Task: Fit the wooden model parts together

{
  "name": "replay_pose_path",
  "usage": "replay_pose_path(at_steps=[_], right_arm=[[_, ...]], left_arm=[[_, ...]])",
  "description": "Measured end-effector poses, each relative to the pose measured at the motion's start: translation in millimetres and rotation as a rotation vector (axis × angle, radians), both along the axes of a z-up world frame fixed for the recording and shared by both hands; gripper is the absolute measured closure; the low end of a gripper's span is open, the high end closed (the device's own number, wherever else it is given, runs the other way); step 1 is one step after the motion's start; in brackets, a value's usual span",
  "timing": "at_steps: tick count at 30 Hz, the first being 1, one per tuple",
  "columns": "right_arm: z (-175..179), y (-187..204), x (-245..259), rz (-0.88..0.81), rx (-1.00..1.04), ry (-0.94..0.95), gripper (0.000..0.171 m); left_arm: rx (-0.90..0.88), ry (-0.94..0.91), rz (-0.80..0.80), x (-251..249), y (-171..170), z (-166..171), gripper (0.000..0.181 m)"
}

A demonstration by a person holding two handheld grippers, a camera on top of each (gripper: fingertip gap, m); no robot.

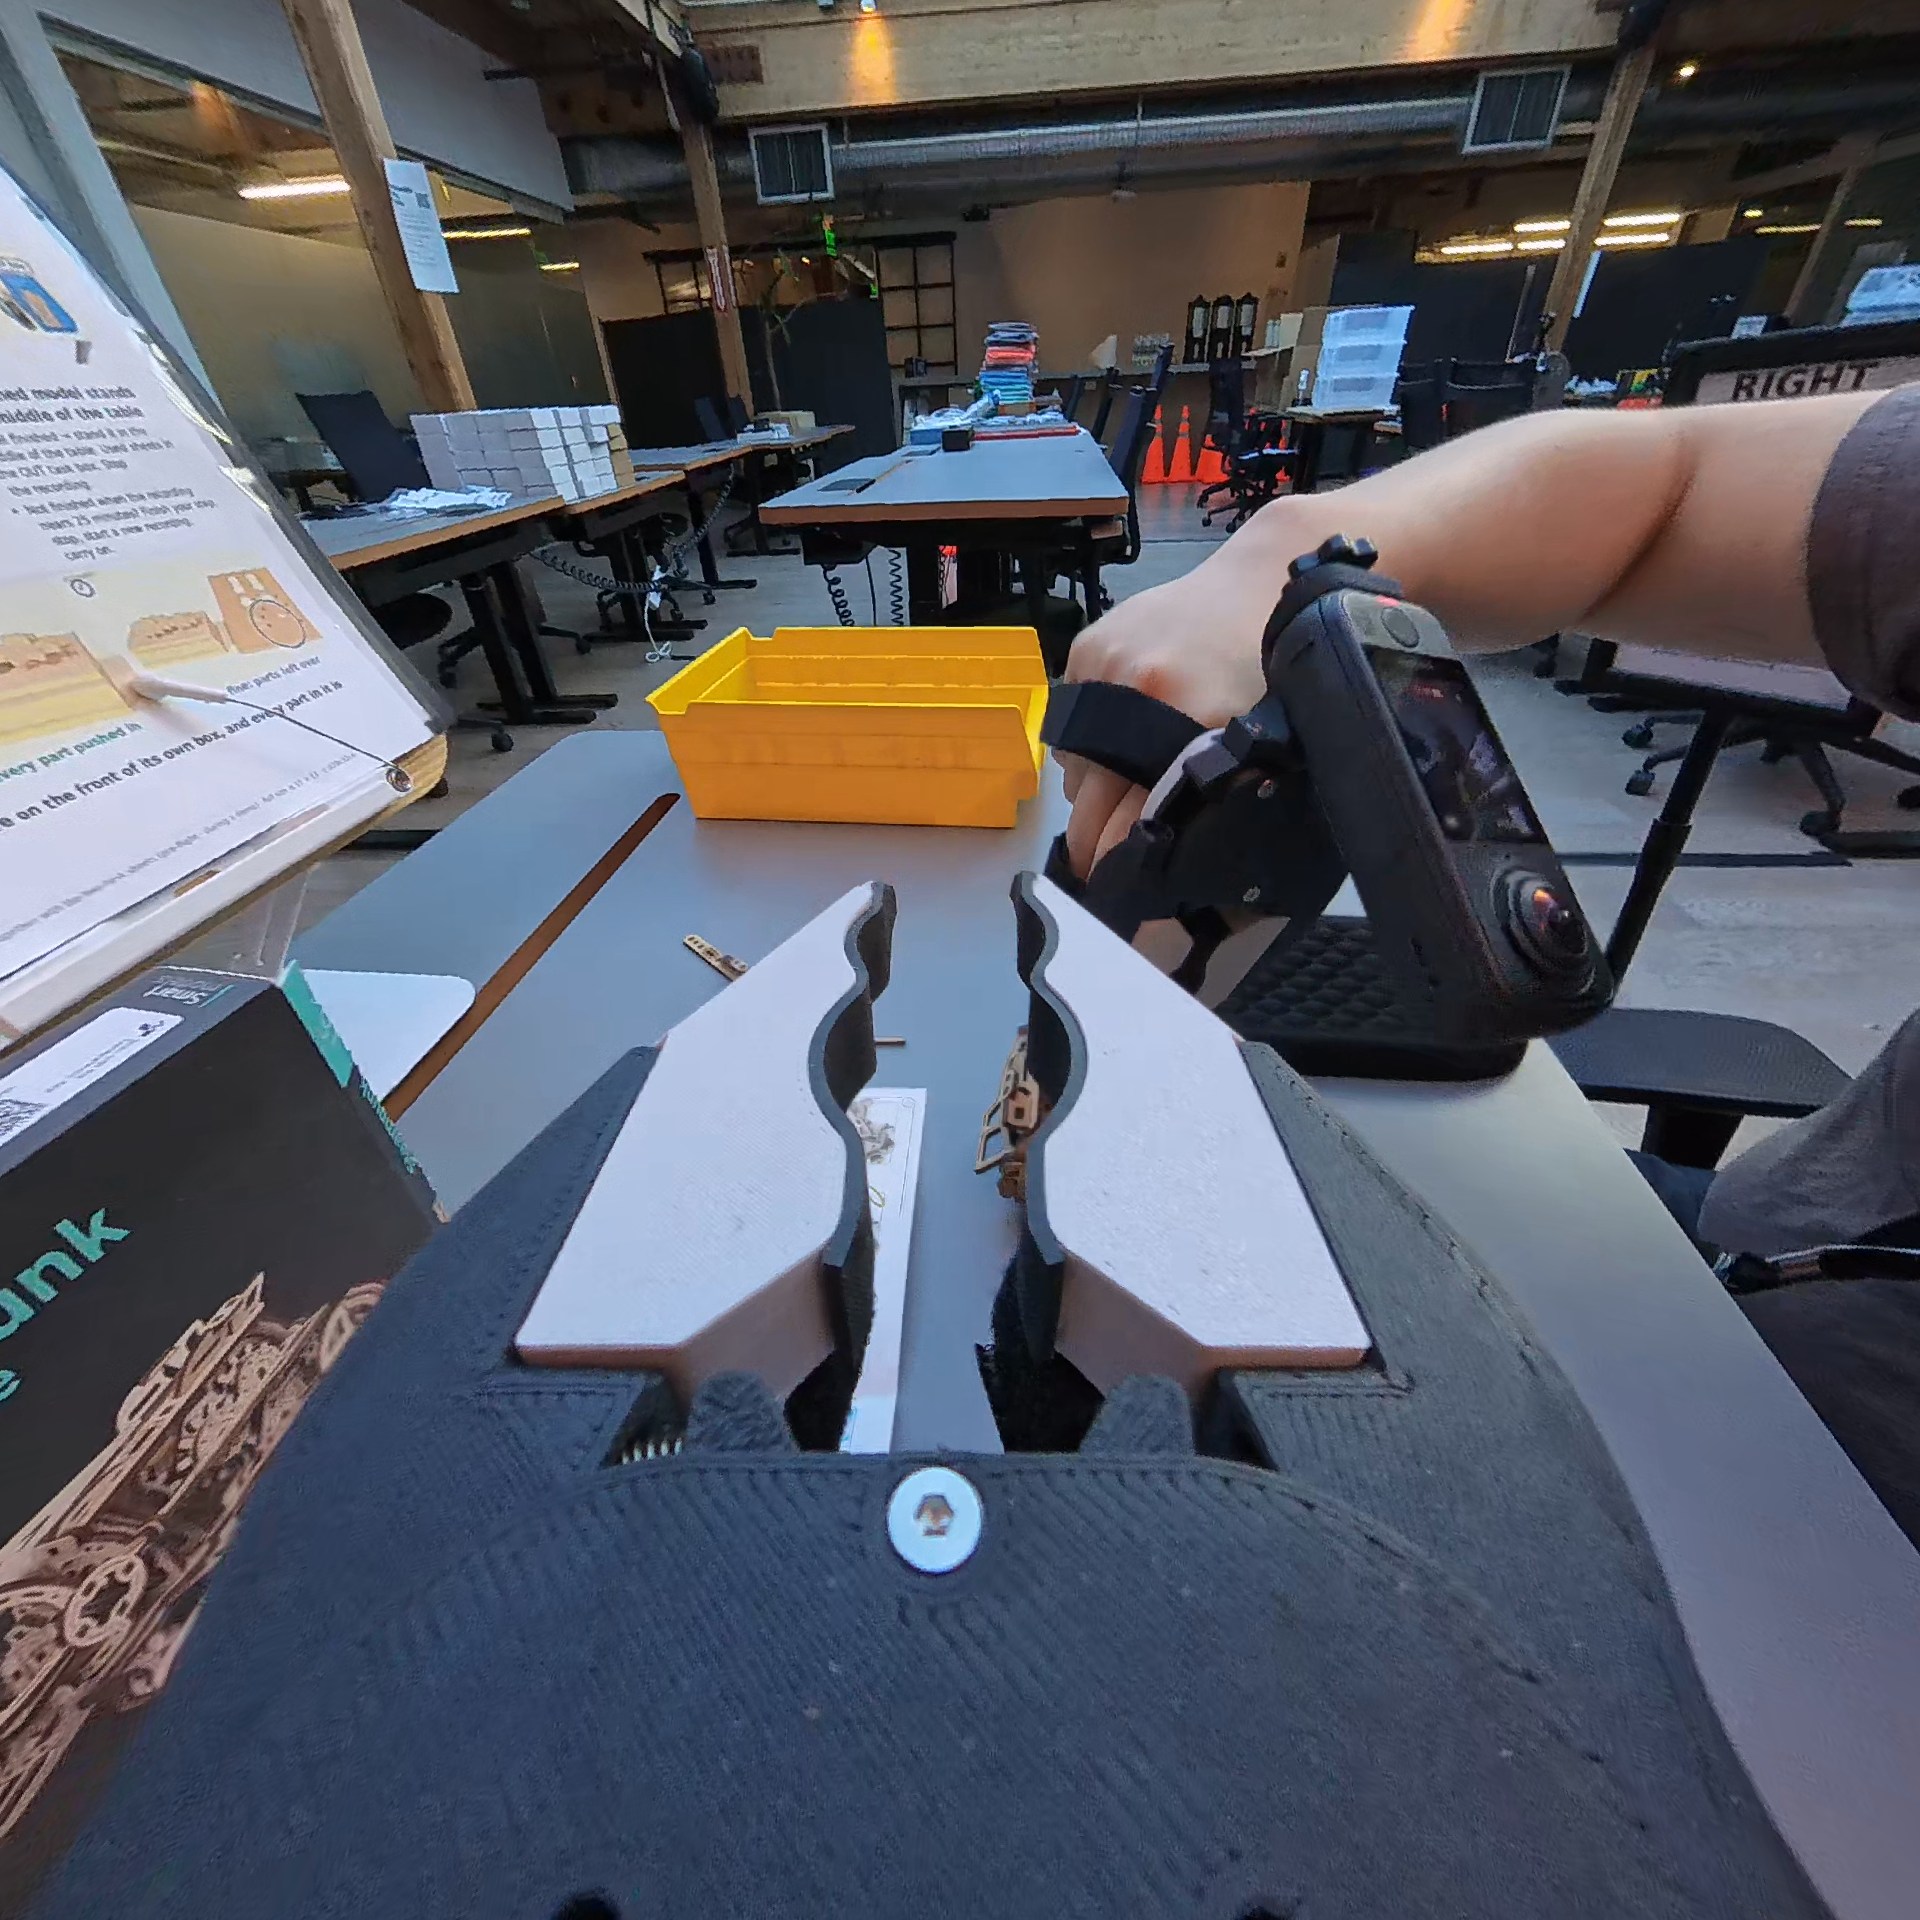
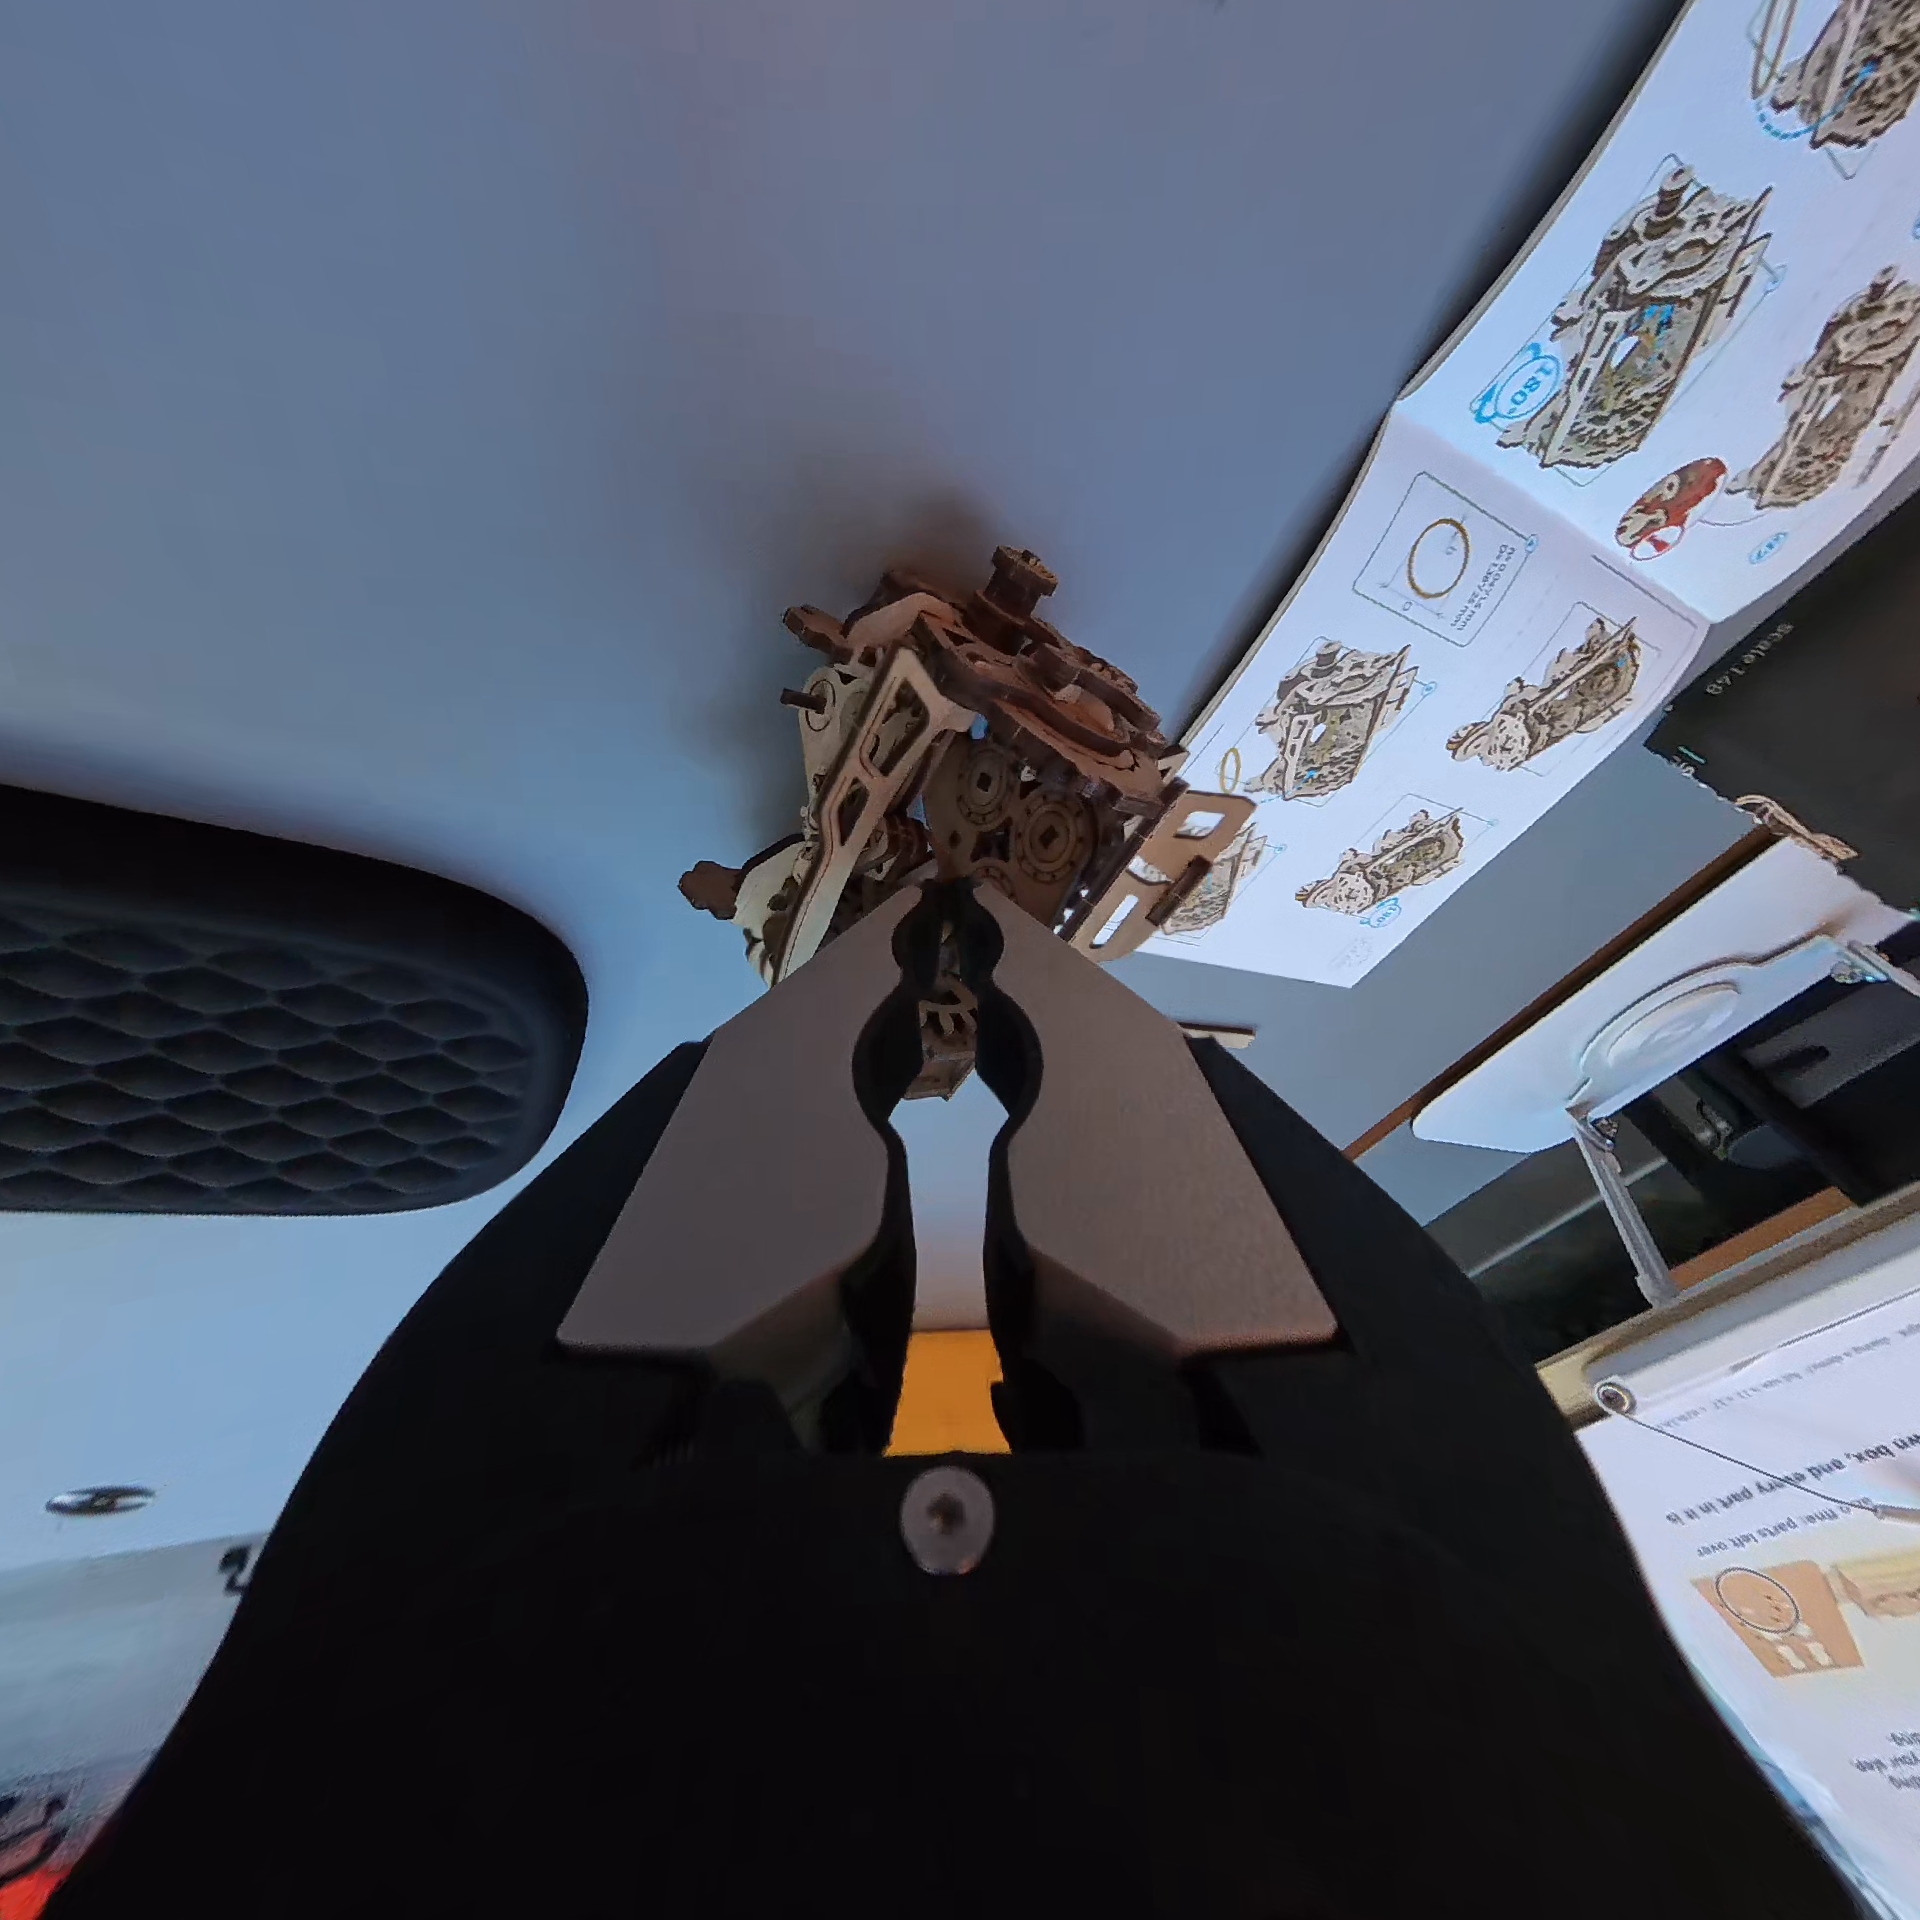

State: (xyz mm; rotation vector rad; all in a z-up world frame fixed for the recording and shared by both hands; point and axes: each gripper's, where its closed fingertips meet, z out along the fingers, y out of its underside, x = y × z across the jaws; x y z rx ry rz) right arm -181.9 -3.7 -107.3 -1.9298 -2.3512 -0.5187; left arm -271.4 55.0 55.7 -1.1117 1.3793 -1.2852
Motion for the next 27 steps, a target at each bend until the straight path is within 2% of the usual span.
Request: replay_pose_path(at_steps=[4,10,15,17,19,21,27], right_arm=[[5,4,-3,0.020,0.069,0.108,0.171],[6,3,-6,0.012,0.127,0.235,0.171],[7,4,-4,0.005,0.188,0.290,0.171],[7,4,-3,0.000,0.205,0.302,0.171],[7,4,-1,-0.007,0.222,0.304,0.171],[7,4,0,-0.005,0.238,0.315,0.171],[8,3,-4,0.019,0.290,0.337,0.170]], left_arm=[[0.005,0.069,-0.068,10,-15,-19,0.159],[0.008,0.203,-0.167,37,-44,-64,0.158],[0.006,0.260,-0.164,57,-50,-100,0.155],[-0.012,0.246,-0.160,63,-51,-105,0.148],[0.010,0.229,-0.125,68,-47,-109,0.133],[0.036,0.196,-0.096,71,-42,-108,0.127],[0.017,0.202,-0.129,78,-36,-113,0.104]])
